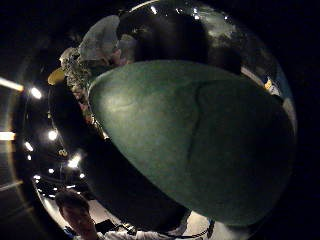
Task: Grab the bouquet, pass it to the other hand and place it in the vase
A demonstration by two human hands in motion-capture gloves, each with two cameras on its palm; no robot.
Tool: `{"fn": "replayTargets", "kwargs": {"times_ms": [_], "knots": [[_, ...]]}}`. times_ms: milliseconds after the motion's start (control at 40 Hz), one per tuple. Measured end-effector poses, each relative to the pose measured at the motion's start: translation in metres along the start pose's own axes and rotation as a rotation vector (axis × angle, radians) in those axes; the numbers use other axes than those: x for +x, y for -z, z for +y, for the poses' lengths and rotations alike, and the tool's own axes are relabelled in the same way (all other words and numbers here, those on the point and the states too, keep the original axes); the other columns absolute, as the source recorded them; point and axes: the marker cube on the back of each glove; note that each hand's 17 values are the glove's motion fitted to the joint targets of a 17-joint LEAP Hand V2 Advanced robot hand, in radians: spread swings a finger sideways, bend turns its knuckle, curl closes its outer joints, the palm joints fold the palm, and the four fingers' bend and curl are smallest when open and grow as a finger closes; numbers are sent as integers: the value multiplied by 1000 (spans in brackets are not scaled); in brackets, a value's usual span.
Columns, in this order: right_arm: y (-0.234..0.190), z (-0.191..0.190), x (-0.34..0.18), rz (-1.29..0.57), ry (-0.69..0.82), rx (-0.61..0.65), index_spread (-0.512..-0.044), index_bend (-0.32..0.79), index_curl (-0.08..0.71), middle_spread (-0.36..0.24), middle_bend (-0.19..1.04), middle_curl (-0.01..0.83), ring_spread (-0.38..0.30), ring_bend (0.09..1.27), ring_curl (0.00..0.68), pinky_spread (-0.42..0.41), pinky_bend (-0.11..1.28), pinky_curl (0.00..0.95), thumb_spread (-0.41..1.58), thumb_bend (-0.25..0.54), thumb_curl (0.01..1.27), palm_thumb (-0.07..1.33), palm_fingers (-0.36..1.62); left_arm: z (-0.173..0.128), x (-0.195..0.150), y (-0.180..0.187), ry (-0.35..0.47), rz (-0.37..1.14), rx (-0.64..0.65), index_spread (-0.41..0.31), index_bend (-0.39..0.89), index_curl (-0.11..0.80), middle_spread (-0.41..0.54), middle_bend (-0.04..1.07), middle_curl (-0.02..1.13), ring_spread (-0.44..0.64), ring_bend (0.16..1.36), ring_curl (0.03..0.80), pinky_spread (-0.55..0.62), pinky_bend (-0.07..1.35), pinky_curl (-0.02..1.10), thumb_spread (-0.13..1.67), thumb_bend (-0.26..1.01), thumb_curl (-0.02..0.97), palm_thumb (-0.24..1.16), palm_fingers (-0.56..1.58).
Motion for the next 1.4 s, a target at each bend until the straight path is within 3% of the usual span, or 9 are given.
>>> {"fn": "replayTargets", "kwargs": {"times_ms": [25,75,150,475,650,725,851,1101,1401], "knots": [[0,4,2,31,-50,2,-212,466,596,-138,904,643,-175,1055,568,-221,772,508,779,-19,626,991,1374,-2,-3,-1,0,9,32,-55,131,295,-57,303,419,-77,607,322,-61,468,393,995,36,338,434,1071],[0,12,5,89,-188,2,-213,467,600,-138,904,642,-175,1054,568,-224,771,507,777,-19,631,994,1375,-6,-5,-1,-3,12,99,-84,98,280,-103,273,366,-138,575,281,-135,454,348,990,30,341,457,1107],[-2,20,2,104,-312,-11,-214,466,604,-137,902,642,-174,1051,566,-223,769,507,766,-20,641,998,1374,-13,-12,0,-15,-5,196,-175,221,334,-198,442,454,-250,638,348,-258,492,399,961,80,381,603,1475],[0,24,-7,20,-79,-333,-218,302,570,-139,704,562,-182,905,499,-275,683,452,577,-48,675,954,1167,-24,-2,9,-35,-37,182,-312,411,464,-321,654,565,-367,792,454,-392,595,472,576,28,538,805,1459],[19,24,8,118,-188,-481,-241,134,517,-140,491,498,-171,715,454,-212,650,435,637,-36,665,921,850,-40,19,35,-78,-79,212,-336,455,507,-336,697,582,-381,820,473,-405,623,484,456,-11,600,843,1420],[29,21,13,138,-311,-483,-246,146,496,-141,470,484,-171,658,428,-162,547,406,709,-36,653,893,808,-48,33,54,-118,-130,258,-341,467,520,-339,707,585,-384,828,479,-406,630,488,421,-22,621,847,1410],[37,3,24,82,-155,-441,-251,152,465,-135,442,468,-155,584,393,-97,431,357,786,-28,643,868,810,-57,51,86,-160,-224,340,-350,484,540,-343,722,590,-386,835,484,-408,645,492,383,-27,651,854,1403],[68,-5,40,338,-428,-492,-246,143,436,-102,366,446,-119,508,380,-10,280,317,893,-33,618,815,735,-76,80,157,-222,-278,499,-357,492,565,-346,738,593,-387,851,493,-409,662,494,343,-30,698,855,1388],[96,-23,42,348,-494,-509,-240,145,402,-76,310,425,-74,397,348,81,195,297,967,-25,597,780,666,-87,53,245,-105,-317,694,-360,488,589,-346,756,594,-383,847,495,-407,661,492,322,-31,736,849,1372]]}}
